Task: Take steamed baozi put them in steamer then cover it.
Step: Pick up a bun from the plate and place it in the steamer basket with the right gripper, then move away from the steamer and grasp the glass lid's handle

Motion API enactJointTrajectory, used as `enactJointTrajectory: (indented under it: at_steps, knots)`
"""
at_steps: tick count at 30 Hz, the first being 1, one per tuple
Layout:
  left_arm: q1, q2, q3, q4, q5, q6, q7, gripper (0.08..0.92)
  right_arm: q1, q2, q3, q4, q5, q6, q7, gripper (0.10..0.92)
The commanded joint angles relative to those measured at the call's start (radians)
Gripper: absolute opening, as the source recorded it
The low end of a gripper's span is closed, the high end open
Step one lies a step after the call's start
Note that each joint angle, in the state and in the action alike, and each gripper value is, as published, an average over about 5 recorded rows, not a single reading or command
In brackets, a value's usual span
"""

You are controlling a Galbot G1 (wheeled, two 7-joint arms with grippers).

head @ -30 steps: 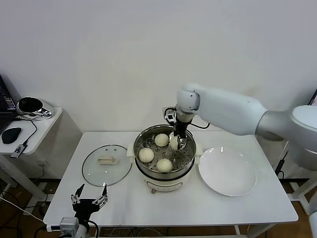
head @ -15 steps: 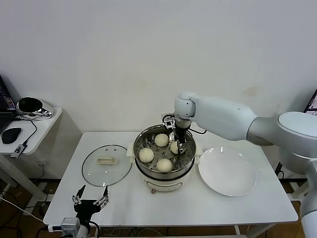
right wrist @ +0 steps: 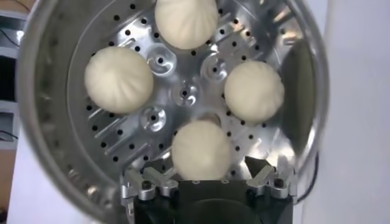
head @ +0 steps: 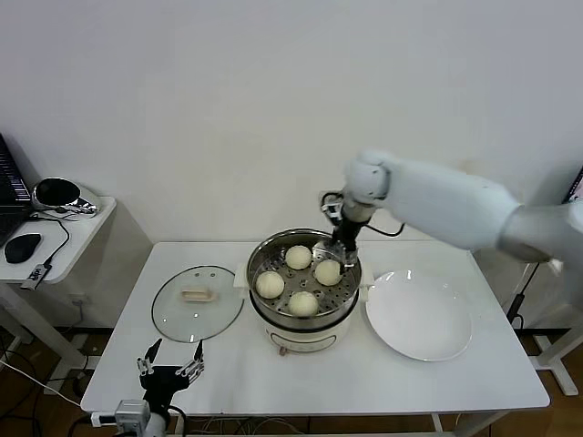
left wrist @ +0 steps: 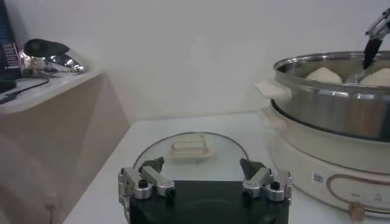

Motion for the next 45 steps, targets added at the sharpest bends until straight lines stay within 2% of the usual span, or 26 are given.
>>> enactJointTrajectory:
  at_steps: [1, 5, 11, 15, 18, 25, 29, 35, 37, 40, 42, 45]
  knots:
    - [-0.020, 0.012, 0.014, 0.009, -0.067, -0.032, -0.019, 0.823, -0.041, -0.445, 0.225, 0.321, 0.372, 0.092, 0.538, 0.823]
    - [-0.037, 0.018, 0.032, 0.015, -0.112, -0.029, -0.037, 0.823, -0.259, -0.562, 0.476, 0.418, 0.442, 0.162, 0.735, 0.823]
    - [-0.063, 0.030, 0.058, 0.043, -0.115, -0.042, -0.036, 0.823, -0.905, -0.648, 1.133, 0.532, 0.455, 0.209, 0.833, 0.823]
    - [-0.078, 0.032, 0.058, 0.047, -0.108, -0.056, -0.038, 0.823, -1.376, -0.559, 1.606, 0.572, 0.416, 0.251, 0.858, 0.823]
    - [-0.085, 0.031, 0.060, 0.038, -0.090, -0.057, -0.031, 0.823, -1.613, -0.430, 1.825, 0.595, 0.408, 0.298, 0.887, 0.823]
    - [-0.101, 0.030, 0.070, 0.060, 0.008, -0.090, -0.014, 0.823, -1.901, -0.162, 1.995, 0.652, 0.429, 0.423, 0.959, 0.823]
    - [-0.129, 0.031, 0.065, 0.085, 0.096, -0.106, -0.015, 0.823, -2.011, -0.035, 1.988, 0.691, 0.506, 0.447, 1.020, 0.823]
    - [-0.188, 0.057, 0.054, 0.155, 0.398, -0.158, -0.023, 0.823, -2.097, 0.098, 1.957, 0.713, 0.506, 0.463, 1.034, 0.823]
    - [-0.212, 0.076, 0.060, 0.210, 0.650, -0.249, -0.061, 0.823, -2.110, 0.121, 1.944, 0.711, 0.493, 0.467, 1.034, 0.823]
    - [-0.252, 0.113, 0.098, 0.322, 1.054, -0.358, -0.236, 0.823, -2.128, 0.158, 1.936, 0.704, 0.470, 0.481, 1.029, 0.823]
    - [-0.280, 0.152, 0.150, 0.396, 1.182, -0.337, -0.355, 0.823, -2.140, 0.177, 1.939, 0.703, 0.455, 0.494, 1.024, 0.823]
    - [-0.320, 0.223, 0.224, 0.465, 1.258, -0.263, -0.402, 0.823, -2.152, 0.193, 1.950, 0.717, 0.444, 0.499, 1.023, 0.823]
